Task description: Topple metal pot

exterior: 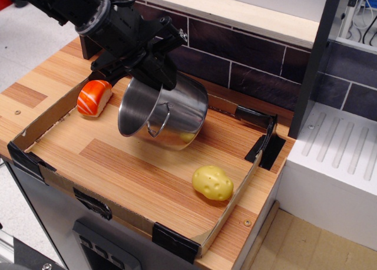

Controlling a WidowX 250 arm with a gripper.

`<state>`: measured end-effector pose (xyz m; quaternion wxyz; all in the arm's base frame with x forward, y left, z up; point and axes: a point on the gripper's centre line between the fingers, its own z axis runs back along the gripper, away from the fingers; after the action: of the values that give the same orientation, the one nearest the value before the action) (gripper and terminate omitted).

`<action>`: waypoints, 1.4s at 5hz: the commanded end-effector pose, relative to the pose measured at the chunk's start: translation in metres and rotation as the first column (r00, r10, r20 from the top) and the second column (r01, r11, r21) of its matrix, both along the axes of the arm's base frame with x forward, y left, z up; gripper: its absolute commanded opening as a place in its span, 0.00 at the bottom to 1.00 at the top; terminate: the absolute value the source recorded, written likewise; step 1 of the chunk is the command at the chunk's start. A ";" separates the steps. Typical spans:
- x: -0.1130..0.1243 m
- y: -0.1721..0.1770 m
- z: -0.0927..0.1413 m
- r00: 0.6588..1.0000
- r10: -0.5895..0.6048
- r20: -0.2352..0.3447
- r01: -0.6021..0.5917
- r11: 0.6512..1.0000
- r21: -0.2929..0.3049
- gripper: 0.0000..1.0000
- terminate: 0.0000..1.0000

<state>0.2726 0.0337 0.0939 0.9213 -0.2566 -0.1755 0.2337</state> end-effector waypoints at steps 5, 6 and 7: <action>-0.042 0.059 -0.004 0.995 0.052 -0.081 -0.029 0.966 0.258 1.00 0.00; -0.043 0.059 0.013 0.989 0.073 -0.128 -0.033 0.956 0.292 1.00 0.00; -0.045 0.055 0.042 0.981 0.122 -0.150 -0.072 0.951 0.300 1.00 0.00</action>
<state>0.2265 0.0831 0.1281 0.9495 -0.0926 -0.1180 0.2756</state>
